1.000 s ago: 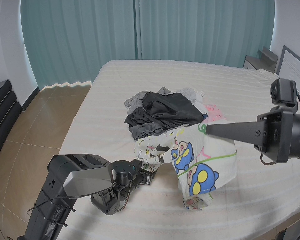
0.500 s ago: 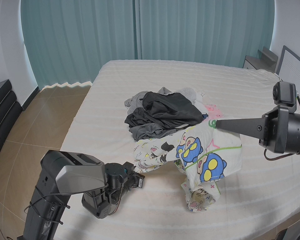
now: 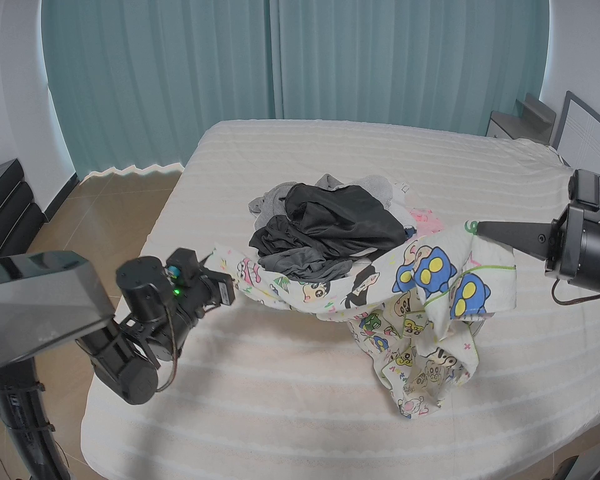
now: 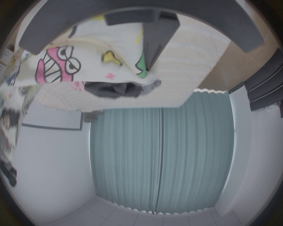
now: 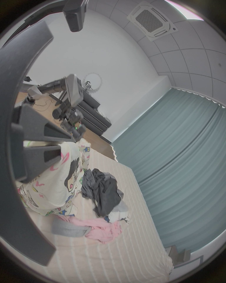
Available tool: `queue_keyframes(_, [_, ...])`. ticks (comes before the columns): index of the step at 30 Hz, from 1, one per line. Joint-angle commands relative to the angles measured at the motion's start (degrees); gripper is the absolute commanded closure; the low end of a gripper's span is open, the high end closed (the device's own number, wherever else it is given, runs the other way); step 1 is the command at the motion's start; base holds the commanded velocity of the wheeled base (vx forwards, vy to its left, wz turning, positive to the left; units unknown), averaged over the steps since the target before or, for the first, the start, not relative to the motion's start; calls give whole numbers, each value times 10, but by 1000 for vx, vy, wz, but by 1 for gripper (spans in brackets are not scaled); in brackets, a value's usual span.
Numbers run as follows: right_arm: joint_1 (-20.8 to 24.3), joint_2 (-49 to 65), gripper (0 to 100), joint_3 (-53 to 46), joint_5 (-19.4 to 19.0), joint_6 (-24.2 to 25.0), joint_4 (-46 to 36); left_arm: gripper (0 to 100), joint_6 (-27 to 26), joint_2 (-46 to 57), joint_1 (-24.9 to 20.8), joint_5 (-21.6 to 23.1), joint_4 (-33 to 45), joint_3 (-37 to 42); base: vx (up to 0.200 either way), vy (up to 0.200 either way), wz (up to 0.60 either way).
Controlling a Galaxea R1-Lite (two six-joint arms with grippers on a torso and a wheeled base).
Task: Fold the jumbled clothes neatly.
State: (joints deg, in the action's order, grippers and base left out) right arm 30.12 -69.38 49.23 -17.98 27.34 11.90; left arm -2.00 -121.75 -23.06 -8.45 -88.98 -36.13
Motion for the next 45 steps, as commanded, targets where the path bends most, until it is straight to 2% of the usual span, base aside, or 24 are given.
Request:
queue_keyframes(1, [-48, 24, 100, -2, 0, -2, 1, 100, -2, 128, 19, -3, -10, -5, 0, 0, 0])
queue_keyframes(7, [-54, 53, 100, 3, 1, -5, 5, 100, -4, 209, 19, -5, 35, -38, 0, 0, 0])
queue_keyframes(14, [-54, 84, 100, 38, 1, -19, 2, 100, -4, 319, 18, -5, 172, -110, 0, 0, 0])
queue_keyframes(22, [-52, 102, 100, 80, -1, -19, 0, 100, -3, 405, 15, -5, 279, -144, 0, 0, 0])
queue_keyframes(34, [-47, 133, 100, 77, -7, -21, 0, 100, -3, 443, 13, -7, 289, -117, 0, 0, 0])
queue_keyframes(40, [-48, 144, 100, 73, -38, -21, -1, 100, -3, 457, 13, -7, 289, -97, -200, 0, 0])
queue_keyframes(45, [-48, 144, 100, 68, -42, -21, 0, 100, -3, 465, 13, -7, 289, -80, -200, 0, 0])
